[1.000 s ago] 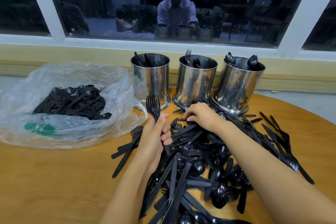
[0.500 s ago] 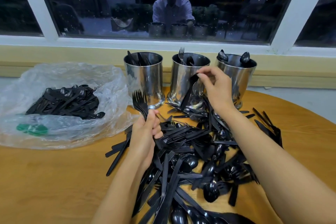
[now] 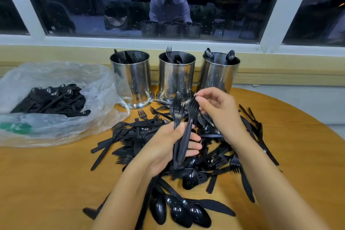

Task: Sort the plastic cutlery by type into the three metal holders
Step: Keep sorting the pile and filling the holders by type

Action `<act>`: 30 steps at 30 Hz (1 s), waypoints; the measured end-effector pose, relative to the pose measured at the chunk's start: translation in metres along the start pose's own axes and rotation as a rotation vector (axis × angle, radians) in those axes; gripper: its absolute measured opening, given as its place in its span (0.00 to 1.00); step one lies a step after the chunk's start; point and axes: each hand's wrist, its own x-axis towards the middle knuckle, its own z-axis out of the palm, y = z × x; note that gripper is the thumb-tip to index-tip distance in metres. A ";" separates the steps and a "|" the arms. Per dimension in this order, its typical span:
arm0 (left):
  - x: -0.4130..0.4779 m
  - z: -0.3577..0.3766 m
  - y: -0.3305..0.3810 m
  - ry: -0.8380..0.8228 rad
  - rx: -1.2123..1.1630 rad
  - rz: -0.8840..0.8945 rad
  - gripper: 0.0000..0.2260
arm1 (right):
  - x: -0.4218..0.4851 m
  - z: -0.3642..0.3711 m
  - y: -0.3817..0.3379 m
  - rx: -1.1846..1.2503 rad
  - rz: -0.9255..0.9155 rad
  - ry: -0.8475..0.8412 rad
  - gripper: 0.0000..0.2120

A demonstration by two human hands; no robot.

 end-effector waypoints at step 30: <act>-0.007 0.011 -0.027 -0.365 0.228 -0.118 0.08 | -0.046 0.008 0.010 -0.022 -0.032 -0.277 0.12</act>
